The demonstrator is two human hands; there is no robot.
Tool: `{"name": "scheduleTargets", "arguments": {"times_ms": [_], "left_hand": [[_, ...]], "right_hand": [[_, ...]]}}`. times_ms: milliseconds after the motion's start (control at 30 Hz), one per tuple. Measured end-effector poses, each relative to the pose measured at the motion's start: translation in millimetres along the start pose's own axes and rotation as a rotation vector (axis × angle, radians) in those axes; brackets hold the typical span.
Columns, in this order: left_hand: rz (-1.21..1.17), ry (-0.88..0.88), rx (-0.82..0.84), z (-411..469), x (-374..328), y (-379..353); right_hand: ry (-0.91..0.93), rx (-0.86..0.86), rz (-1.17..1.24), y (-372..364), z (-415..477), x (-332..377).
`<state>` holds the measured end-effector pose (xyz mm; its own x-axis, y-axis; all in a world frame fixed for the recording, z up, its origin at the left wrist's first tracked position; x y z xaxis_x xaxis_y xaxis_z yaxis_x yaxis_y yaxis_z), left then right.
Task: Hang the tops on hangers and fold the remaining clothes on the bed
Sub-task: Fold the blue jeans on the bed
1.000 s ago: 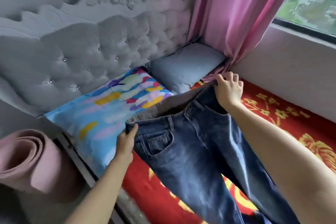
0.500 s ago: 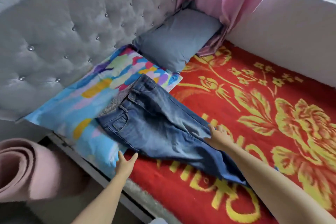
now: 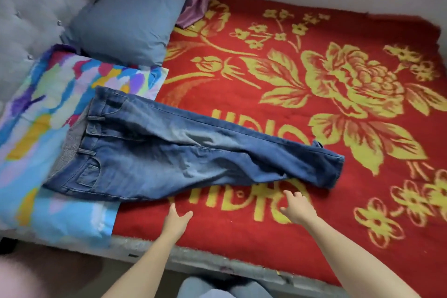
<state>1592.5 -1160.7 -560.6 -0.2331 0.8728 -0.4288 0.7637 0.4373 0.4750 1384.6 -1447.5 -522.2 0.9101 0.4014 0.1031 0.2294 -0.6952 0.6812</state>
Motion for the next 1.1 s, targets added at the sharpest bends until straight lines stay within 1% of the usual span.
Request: {"name": "scheduleTargets", "arguments": {"times_ms": [133, 233, 333, 500, 567, 600, 667, 800, 833, 900, 1000, 1067, 1100], "left_hand": [[0.093, -0.011, 0.040, 1, -24, -31], [0.153, -0.035, 0.046, 5, -38, -52], [0.174, -0.037, 0.046, 14, -43, -80], [0.214, -0.003, 0.035, 20, -41, -113], [0.210, 0.007, 0.040, 21, -42, -122], [0.210, -0.002, 0.037, 22, -46, -125], [0.215, -0.037, 0.017, 30, -55, -130], [0.251, -0.081, -0.024, 47, -72, -135], [0.279, -0.093, -0.036, 54, -72, -137], [0.362, -0.126, -0.067, 65, -72, -138], [0.547, -0.151, -0.184, 75, -76, -137], [0.730, -0.182, -0.274, 71, -85, -136], [0.803, -0.240, -0.309, 68, -93, -137]], "right_hand": [[-0.039, -0.016, 0.074, 5, 14, -42], [-0.016, -0.025, 0.071, 1, 31, -59], [0.082, -0.050, -0.006, -8, 60, -64], [0.242, -0.110, -0.105, -21, 107, -51], [0.358, -0.188, -0.123, -17, 124, -39], [0.377, -0.180, -0.172, -18, 133, -37], [0.387, -0.177, -0.189, -25, 157, -39], [0.461, -0.312, -0.278, -7, 173, -27], [0.475, -0.347, -0.305, -3, 175, -24], [0.502, -0.434, -0.282, 5, 178, -23], [0.531, -0.524, -0.123, 14, 176, -34], [0.644, -0.624, -0.043, 20, 153, -40], [0.709, -0.669, -0.004, 24, 135, -43]]}}
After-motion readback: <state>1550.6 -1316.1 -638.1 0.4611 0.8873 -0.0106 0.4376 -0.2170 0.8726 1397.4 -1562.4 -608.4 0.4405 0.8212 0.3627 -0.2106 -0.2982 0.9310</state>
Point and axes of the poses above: each hand's wrist, its own z-axis towards the middle knuckle, its own y-axis out of the back of the hand, x = y × z, the point moved 8 cm from there along z, towards the middle knuckle, and after that the axes turned 9 degrees about z, right-handed, at the moved point
